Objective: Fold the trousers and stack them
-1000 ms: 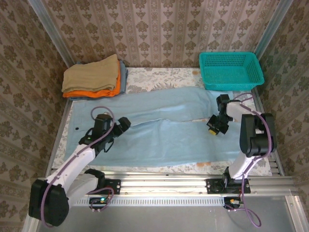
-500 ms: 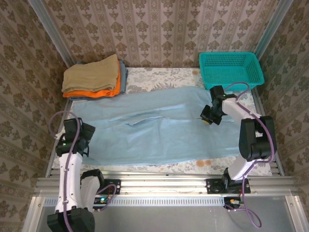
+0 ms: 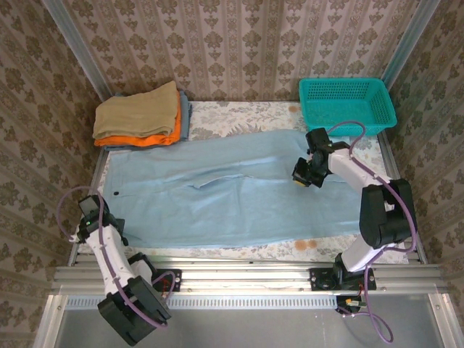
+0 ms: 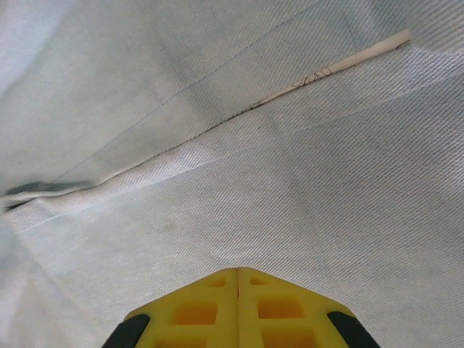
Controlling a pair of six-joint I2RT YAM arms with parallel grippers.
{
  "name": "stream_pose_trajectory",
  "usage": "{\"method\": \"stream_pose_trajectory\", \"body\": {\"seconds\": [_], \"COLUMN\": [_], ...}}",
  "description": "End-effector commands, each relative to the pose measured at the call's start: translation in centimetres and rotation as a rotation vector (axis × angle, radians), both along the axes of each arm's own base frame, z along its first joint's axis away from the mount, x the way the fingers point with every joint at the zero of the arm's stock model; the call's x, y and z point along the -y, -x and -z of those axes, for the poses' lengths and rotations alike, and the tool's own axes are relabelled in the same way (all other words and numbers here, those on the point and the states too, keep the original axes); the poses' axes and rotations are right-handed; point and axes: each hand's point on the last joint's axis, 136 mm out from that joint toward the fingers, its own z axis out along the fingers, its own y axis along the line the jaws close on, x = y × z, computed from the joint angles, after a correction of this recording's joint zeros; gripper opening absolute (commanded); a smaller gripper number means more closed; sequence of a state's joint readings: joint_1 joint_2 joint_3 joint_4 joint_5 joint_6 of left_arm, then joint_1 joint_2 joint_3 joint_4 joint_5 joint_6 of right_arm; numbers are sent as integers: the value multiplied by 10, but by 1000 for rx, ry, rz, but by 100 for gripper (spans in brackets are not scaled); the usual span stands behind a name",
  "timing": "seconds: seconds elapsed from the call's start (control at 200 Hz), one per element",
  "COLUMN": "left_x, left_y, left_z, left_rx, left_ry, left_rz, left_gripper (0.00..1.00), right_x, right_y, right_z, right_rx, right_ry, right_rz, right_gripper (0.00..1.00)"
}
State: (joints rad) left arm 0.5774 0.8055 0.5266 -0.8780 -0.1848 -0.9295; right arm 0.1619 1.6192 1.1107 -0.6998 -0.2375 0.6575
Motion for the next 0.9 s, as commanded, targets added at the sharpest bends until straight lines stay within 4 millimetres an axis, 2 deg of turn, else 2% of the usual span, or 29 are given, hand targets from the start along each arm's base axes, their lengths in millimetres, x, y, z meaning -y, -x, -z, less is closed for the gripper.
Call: {"method": "stream_pose_trajectory", "body": {"seconds": [0.0, 0.28, 0.45, 0.61, 0.78, 0.845, 0.895], "left_x": [-12, -38, -45, -51, -43, -43, -43], "left_y": [2, 2, -4, -25, -17, -16, -16], "left_z": [5, 13, 29, 39, 55, 55, 54], "left_rx": [-24, -93, -73, 3, -37, -33, -32], "left_ry": [-47, -50, -37, -34, 9, 9, 4], "left_rz": [-28, -128, -162, -125, -138, -139, -135], "left_gripper": [78, 77, 74, 62, 53, 51, 46], "right_x": [-4, -4, -5, -4, -3, -3, -3], "right_y": [9, 17, 18, 19, 20, 20, 20], "right_z": [-5, -8, -9, -13, -14, -15, -16], "right_rx": [-5, 3, 12, 22, 22, 19, 18], "right_ry": [-18, -14, -22, -18, -18, -18, -16], "right_rz": [-22, -31, -32, -40, -33, -33, -35], "right_gripper": [8, 9, 9, 9, 9, 9, 9]}}
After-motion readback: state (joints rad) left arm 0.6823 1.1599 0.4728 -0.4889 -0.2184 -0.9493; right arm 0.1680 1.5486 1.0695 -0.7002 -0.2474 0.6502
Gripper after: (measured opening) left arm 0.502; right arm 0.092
